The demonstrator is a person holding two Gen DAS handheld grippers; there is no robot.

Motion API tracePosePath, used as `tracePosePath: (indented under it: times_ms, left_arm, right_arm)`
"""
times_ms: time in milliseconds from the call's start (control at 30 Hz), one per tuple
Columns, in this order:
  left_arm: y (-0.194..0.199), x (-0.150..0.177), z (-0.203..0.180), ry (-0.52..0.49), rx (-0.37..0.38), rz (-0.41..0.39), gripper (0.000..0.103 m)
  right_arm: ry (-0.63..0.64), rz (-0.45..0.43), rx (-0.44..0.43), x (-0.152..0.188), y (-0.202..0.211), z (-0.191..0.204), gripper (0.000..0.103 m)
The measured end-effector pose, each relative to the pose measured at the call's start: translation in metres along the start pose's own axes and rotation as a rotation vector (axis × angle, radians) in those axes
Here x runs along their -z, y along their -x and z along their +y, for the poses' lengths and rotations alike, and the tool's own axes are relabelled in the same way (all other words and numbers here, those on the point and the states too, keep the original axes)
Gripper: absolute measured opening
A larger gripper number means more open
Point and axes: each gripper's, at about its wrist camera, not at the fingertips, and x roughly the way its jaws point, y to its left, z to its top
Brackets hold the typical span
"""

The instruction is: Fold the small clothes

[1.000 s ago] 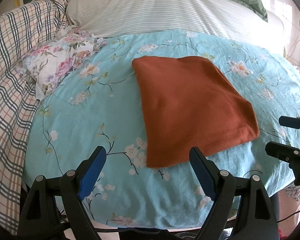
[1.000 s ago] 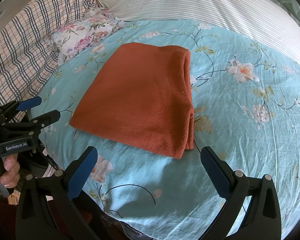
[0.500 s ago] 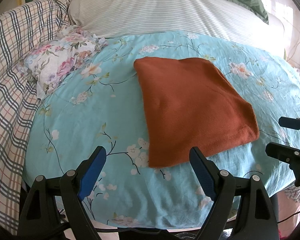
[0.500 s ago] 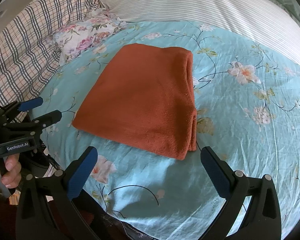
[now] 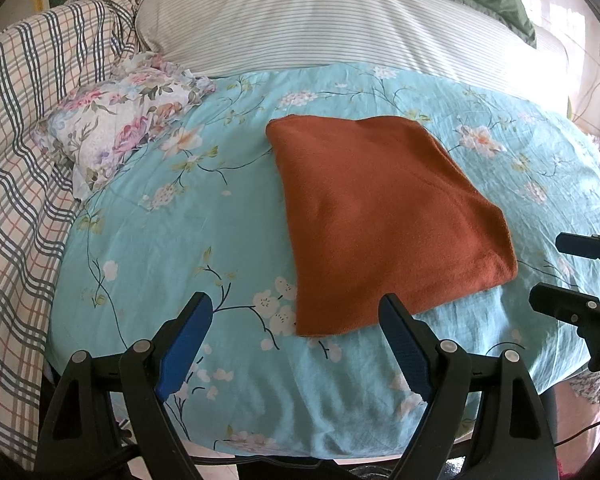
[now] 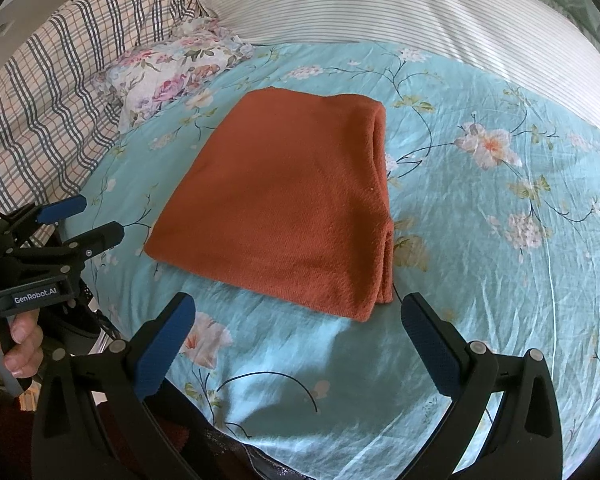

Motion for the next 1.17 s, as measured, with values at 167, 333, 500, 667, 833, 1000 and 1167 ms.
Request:
tracePosePath:
  times_ms: [167,333,500,667,833,1000,1167]
  left_arm:
    - [-0.001,-0.002,-0.002,-0.007,0.002,0.000,0.086]
    - [-0.002,-0.007,-0.005,-0.013,0.004,-0.005,0.086]
    - [-0.004,-0.010,-0.005,-0.020,-0.002,-0.012,0.086]
    - [-0.003,-0.011,-0.005,-0.027,-0.014,-0.021,0.086]
    - [-0.007,-0.013,-0.004,-0.025,-0.015,-0.015,0.086]
    - [-0.012,-0.018,0.000,-0.017,-0.017,-0.013,0.086]
    - [-0.020,-0.022,0.001,-0.005,-0.027,-0.007,0.086]
  right_arm:
    - [-0.001,-0.006,0.004,-0.002,0.000,0.002,0.102]
    - [-0.002,-0.013,0.006,-0.007,-0.001,0.001,0.103]
    - [-0.002,-0.014,0.001,-0.010,-0.003,-0.002,0.102]
    - [-0.002,-0.008,-0.004,-0.011,-0.006,-0.002,0.103]
    - [-0.005,-0.005,-0.007,-0.013,-0.009,-0.004,0.103]
    - [-0.011,-0.009,-0.011,-0.018,-0.013,-0.010,0.103]
    - [-0.027,-0.009,-0.018,-0.025,-0.023,-0.018,0.103]
